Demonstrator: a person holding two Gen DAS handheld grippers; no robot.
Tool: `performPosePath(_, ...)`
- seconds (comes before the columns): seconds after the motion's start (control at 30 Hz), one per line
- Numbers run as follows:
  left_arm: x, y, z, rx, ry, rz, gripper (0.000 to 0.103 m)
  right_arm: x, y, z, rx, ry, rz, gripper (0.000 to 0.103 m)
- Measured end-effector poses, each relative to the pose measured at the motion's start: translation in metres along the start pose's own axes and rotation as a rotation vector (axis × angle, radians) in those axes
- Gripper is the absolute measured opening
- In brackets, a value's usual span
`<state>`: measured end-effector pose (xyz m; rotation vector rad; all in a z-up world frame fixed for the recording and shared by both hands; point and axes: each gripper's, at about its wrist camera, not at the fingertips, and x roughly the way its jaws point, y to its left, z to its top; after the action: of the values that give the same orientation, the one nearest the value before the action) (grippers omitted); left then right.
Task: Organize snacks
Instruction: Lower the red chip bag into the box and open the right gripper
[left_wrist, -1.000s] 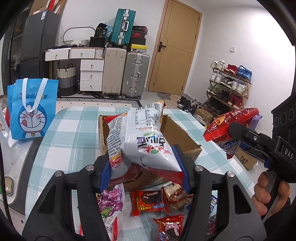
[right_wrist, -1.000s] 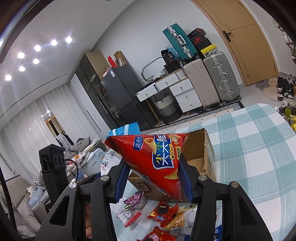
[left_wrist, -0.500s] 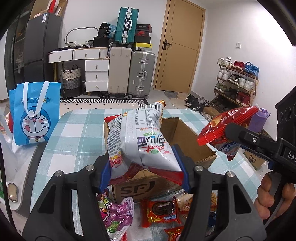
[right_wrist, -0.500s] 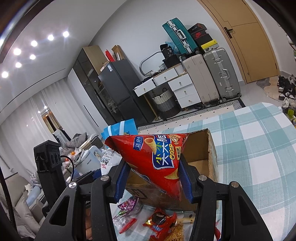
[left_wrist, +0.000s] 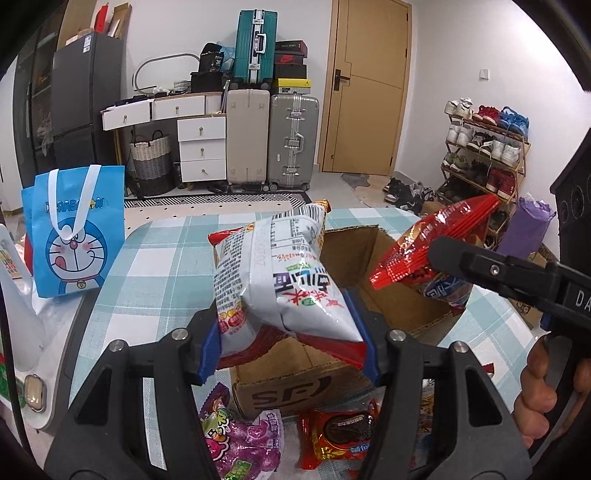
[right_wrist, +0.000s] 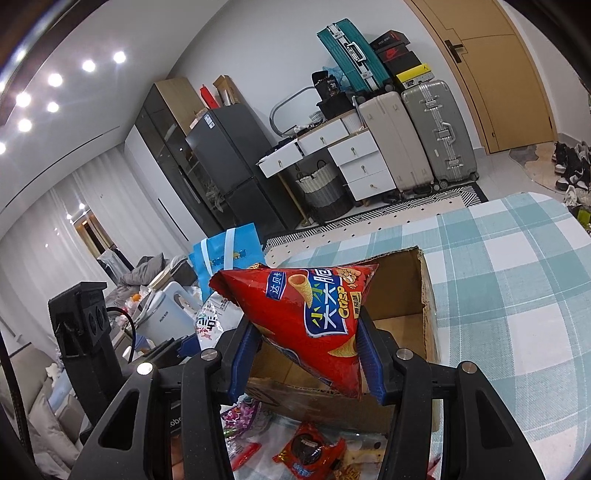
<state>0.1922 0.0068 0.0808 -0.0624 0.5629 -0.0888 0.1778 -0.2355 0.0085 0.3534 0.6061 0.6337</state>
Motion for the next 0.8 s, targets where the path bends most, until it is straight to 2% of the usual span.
performPosePath(0.5, 0.03, -0.001, -0.001, 0.048, 0.023, 0.05, 0.057, 0.036, -0.013, 0.0, -0.002, 0.061, -0.054, 0.051)
performPosePath(0.63, 0.035, -0.006, -0.002, 0.091, 0.028, 0.077, 0.057, 0.037, -0.016, -0.002, -0.001, 0.059, -0.06, 0.054)
performPosePath(0.7, 0.036, -0.007, -0.003, 0.101, 0.031, 0.075, 0.057, 0.034, -0.017, -0.002, 0.0, 0.055, -0.06, 0.063)
performPosePath(0.77, 0.035, -0.005, -0.003, 0.092, 0.04, 0.06, 0.058, 0.027, -0.019, -0.003, 0.004, 0.042, -0.06, 0.087)
performPosePath(0.8, 0.034, -0.004, -0.003, 0.085, 0.045, 0.053, 0.061, 0.021, -0.019, -0.004, 0.0, 0.025, -0.065, 0.091)
